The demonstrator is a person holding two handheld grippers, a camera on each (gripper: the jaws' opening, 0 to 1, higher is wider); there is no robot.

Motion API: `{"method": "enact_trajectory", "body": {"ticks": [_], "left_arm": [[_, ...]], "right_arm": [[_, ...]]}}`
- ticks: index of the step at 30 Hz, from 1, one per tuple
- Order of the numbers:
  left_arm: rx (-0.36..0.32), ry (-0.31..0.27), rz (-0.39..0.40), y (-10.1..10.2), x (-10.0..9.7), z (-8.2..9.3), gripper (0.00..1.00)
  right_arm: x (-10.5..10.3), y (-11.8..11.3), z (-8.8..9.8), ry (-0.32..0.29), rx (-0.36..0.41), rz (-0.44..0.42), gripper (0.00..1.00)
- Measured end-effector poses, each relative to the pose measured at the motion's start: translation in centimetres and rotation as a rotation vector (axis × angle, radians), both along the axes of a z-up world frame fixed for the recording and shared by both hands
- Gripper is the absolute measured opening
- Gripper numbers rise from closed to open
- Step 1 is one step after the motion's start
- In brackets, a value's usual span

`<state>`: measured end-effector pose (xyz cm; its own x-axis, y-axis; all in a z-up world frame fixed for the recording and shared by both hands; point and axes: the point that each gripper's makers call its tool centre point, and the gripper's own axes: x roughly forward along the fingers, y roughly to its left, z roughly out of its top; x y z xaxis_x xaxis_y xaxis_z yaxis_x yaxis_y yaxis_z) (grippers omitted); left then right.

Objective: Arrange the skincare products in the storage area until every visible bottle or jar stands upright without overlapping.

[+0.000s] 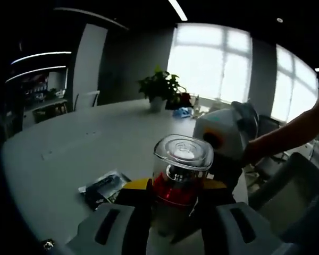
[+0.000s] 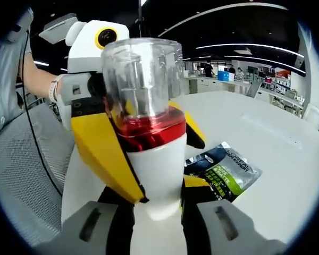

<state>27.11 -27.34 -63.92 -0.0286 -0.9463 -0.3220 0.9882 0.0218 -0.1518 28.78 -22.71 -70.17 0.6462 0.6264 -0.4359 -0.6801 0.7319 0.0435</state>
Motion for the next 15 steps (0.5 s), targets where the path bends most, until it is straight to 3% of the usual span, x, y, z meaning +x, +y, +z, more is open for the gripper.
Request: {"method": "enact_trajectory", "body": {"ticks": [4, 11, 15], "left_arm": [[-0.017, 0.023, -0.001, 0.08, -0.23, 0.09, 0.31], [-0.038, 0.011, -0.003, 0.14, -0.43, 0.19, 0.32], [-0.042, 0.040, -0.023, 0.01, 0.00, -0.16, 0.33]], "right_arm": [[-0.25, 0.10, 0.02, 0.003, 0.004, 0.002, 0.33], [-0.49, 0.20, 0.04, -0.015, -0.014, 0.017, 0.33], [-0.40, -0.14, -0.49, -0.013, -0.075, -0.004, 0.38]]}}
